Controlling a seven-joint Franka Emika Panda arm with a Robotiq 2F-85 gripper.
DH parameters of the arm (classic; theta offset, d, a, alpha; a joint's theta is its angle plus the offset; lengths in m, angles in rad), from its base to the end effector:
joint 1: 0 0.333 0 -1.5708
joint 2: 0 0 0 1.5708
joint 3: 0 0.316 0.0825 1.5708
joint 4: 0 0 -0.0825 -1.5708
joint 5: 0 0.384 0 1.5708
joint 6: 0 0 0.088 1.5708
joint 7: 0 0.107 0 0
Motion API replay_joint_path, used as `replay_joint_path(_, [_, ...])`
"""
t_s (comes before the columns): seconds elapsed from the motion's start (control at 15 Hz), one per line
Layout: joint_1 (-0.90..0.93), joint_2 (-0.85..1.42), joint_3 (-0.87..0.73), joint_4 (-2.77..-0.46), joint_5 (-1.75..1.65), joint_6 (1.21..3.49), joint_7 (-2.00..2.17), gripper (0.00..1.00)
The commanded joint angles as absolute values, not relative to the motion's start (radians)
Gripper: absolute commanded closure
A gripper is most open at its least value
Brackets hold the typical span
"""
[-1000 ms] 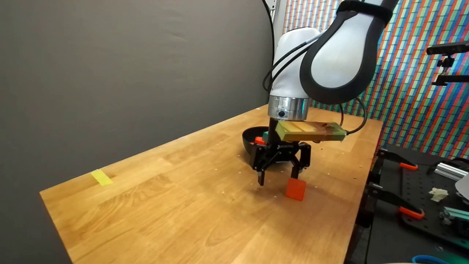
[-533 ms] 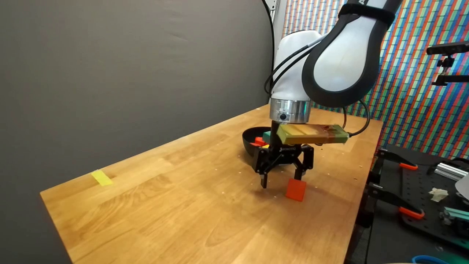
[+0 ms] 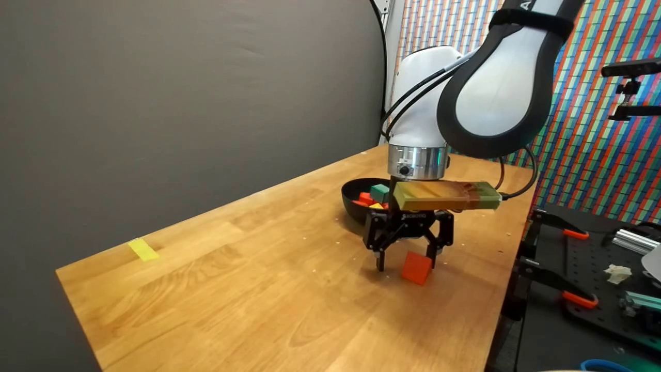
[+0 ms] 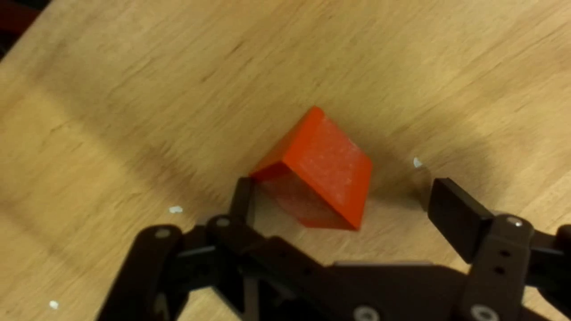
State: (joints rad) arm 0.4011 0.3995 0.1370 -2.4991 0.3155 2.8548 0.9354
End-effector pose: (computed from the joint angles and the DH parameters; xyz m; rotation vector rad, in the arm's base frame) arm 0.3942 0.2227 0.1287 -2.8747 1.0687 0.1937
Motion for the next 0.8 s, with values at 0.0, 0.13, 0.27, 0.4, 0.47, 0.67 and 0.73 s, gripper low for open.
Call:
replay_joint_path(0.0, [0.432, 0.354, 0.120, -2.526, 0.292, 2.871, 1.019, 0.00])
replay_joint_path(0.13, [0.426, 0.351, 0.129, -2.521, 0.298, 2.875, 1.037, 0.00])
replay_joint_path(0.27, [0.424, 0.352, 0.129, -2.513, 0.293, 2.874, 1.052, 0.02])
replay_joint_path(0.4, [0.406, 0.363, 0.138, -2.497, 0.298, 2.869, 1.039, 0.27])
replay_joint_path(0.47, [0.396, 0.367, 0.147, -2.493, 0.306, 2.864, 1.028, 0.31])
replay_joint_path(0.67, [0.380, 0.387, 0.154, -2.477, 0.306, 2.838, 1.009, 0.55])
replay_joint_path(0.73, [0.376, 0.392, 0.157, -2.473, 0.306, 2.828, 1.004, 0.64])
